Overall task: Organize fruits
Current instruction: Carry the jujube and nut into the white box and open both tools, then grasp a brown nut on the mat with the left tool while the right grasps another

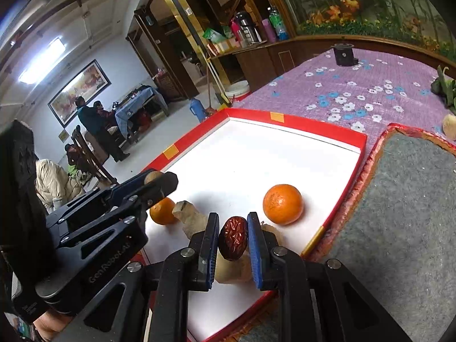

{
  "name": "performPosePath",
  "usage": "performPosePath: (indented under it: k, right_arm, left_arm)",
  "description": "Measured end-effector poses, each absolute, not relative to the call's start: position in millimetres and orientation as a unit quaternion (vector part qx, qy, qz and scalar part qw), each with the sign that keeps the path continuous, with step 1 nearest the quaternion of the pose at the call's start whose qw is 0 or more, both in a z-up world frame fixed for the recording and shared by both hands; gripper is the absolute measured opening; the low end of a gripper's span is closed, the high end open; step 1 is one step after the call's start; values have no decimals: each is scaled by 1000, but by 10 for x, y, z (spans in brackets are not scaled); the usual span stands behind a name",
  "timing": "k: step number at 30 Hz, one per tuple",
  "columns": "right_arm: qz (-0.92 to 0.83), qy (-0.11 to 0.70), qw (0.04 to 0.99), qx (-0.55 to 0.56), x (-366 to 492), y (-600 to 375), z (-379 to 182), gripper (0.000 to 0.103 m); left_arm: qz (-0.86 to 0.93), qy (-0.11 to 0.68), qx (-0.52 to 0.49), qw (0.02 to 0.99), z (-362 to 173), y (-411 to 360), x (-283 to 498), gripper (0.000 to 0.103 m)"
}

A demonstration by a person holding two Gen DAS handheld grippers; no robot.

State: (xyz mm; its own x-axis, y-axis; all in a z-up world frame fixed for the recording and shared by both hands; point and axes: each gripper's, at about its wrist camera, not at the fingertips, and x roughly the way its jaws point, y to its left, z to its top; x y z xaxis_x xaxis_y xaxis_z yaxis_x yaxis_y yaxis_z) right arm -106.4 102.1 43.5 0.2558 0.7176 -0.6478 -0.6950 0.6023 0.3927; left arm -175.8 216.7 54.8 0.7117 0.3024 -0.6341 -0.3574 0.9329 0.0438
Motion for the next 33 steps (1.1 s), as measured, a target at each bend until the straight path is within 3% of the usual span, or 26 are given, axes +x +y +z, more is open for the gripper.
performPosePath:
  k: [11, 16, 20, 33]
  right_arm:
    - [465, 412, 784, 5, -1162, 1054, 411, 19]
    - [476, 416, 775, 24, -1108, 996, 463, 21]
    - [462, 399, 790, 50, -1019, 785, 570, 33]
    - [298, 390, 860, 143, -586, -1024, 569, 35]
  left_arm:
    - [212, 360, -52, 907, 425, 2356, -1650, 25]
    - [220, 363, -52, 904, 430, 2345, -1652, 61]
    - [218, 357, -41, 907, 497, 2272, -1659, 62]
    - [152, 367, 14, 918, 566, 1597, -1554, 63]
